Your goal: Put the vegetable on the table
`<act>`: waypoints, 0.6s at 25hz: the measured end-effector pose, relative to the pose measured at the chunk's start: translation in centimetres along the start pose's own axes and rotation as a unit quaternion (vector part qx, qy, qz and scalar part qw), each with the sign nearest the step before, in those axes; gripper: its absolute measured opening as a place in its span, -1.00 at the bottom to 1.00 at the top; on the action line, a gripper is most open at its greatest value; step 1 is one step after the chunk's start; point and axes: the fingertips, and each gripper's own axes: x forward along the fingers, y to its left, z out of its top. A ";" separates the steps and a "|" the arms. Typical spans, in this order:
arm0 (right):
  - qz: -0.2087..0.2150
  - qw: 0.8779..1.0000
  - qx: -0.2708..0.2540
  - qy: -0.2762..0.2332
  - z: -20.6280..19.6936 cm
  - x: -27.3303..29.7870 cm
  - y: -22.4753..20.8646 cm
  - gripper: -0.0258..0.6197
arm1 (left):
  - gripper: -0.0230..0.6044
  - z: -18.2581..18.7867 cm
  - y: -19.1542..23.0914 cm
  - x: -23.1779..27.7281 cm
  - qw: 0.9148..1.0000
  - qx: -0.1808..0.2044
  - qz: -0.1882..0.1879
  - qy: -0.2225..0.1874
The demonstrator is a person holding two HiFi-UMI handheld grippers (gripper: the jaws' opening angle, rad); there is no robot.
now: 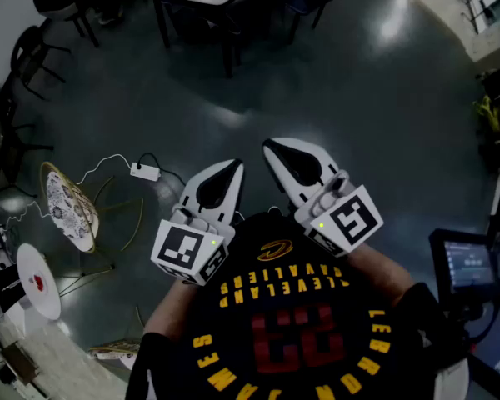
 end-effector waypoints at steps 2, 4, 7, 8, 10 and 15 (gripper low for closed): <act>0.000 1.000 0.003 -0.001 -0.3 -0.3 0.0 -0.91 | -0.92 -0.5 -0.2 0.0 1.000 0.000 0.000 0.000; 0.000 1.000 0.008 -0.002 -0.6 -0.5 -0.1 -0.91 | -0.93 -0.7 -0.4 0.1 1.000 0.000 0.001 0.001; -0.006 1.000 0.021 -0.001 -0.7 -0.5 -1.0 -0.91 | -0.93 -0.3 -0.1 0.6 1.000 0.002 0.007 -0.003; -0.006 1.000 0.023 -0.001 -0.7 -0.5 -1.4 -0.91 | -0.93 0.0 0.2 0.8 1.000 0.003 0.011 -0.006; -0.005 1.000 0.028 0.000 -0.6 -0.5 -2.0 -0.91 | -0.93 0.8 0.7 1.2 1.000 0.006 0.022 -0.013; -0.004 0.998 0.059 0.008 -1.1 -0.9 -3.9 -0.91 | -0.92 1.9 0.7 2.5 0.999 0.008 0.038 -0.031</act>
